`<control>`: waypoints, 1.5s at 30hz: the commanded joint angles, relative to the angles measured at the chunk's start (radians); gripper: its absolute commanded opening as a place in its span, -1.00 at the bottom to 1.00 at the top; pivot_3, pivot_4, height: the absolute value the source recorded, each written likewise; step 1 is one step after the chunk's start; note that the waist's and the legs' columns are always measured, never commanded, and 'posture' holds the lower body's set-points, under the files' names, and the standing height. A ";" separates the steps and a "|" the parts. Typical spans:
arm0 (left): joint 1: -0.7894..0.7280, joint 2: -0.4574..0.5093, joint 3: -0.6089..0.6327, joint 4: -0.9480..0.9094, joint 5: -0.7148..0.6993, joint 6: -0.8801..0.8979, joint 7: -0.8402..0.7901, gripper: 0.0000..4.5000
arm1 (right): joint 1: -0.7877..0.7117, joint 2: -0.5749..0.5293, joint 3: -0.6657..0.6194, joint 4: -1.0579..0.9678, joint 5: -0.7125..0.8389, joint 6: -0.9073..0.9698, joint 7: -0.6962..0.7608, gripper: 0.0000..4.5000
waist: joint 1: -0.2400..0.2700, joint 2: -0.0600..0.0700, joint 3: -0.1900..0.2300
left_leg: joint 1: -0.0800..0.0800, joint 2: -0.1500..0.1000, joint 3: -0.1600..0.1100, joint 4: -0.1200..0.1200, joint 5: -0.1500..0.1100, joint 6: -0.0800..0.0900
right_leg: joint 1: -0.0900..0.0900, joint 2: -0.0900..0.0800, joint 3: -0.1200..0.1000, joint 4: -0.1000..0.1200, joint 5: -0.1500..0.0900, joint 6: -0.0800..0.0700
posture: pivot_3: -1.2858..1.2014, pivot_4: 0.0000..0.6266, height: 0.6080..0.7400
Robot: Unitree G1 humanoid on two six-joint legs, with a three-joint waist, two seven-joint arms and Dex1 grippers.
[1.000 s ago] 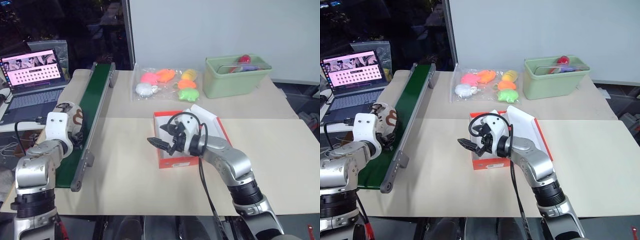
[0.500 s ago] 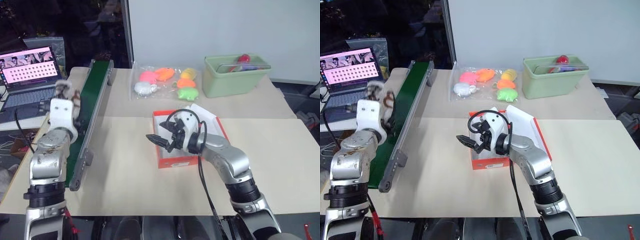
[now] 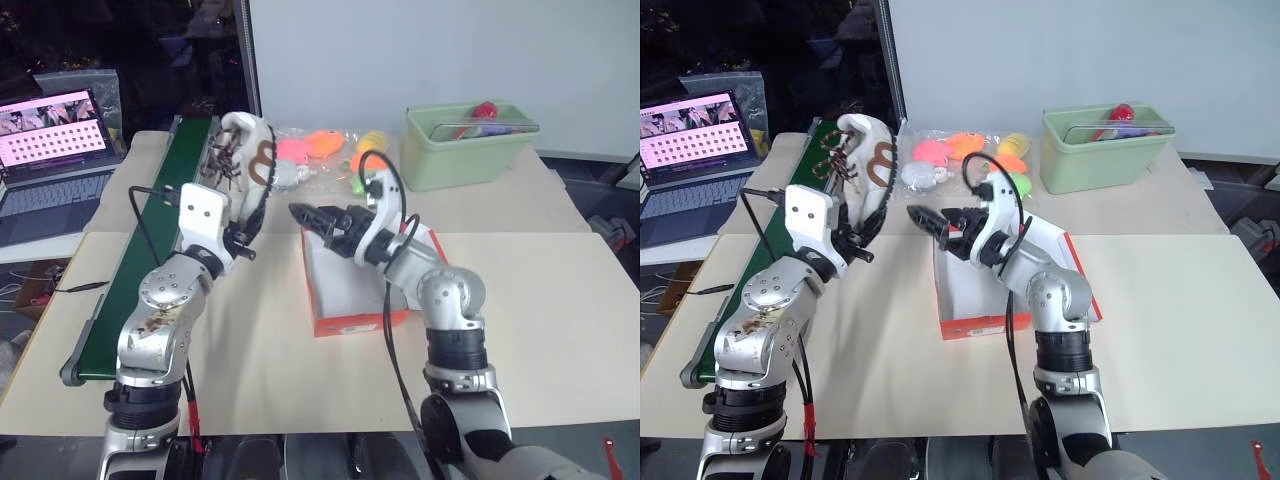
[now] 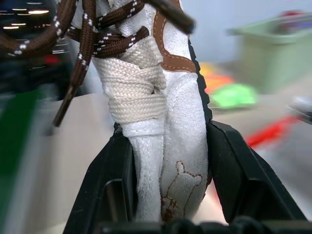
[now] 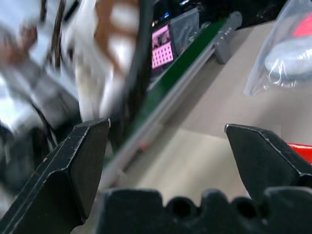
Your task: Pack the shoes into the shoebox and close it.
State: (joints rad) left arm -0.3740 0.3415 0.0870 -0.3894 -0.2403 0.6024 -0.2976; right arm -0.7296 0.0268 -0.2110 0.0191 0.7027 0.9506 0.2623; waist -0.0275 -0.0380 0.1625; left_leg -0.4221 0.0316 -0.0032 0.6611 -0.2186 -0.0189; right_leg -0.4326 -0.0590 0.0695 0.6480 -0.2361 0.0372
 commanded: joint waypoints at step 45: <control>-0.026 0.023 -0.019 -0.032 -0.015 -0.017 -0.073 -0.16 | -0.258 0.190 0.012 0.266 0.275 -0.044 -0.191 -0.64 | -0.018 0.000 0.000 | -0.002 0.000 0.000 0.000 0.000 0.000 | -0.001 0.001 0.000 0.000 0.000 0.000 | 0.03 -0.52 0.83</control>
State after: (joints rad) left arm -0.3911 0.3582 0.0550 -0.3695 -0.2414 0.6057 -0.3661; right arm -0.9292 0.0950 -0.1952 0.3116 0.9513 0.9414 0.0642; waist -0.0457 -0.0378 0.1626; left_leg -0.4240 0.0320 -0.0034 0.6610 -0.2186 -0.0186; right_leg -0.4334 -0.0581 0.0692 0.6484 -0.2361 0.0373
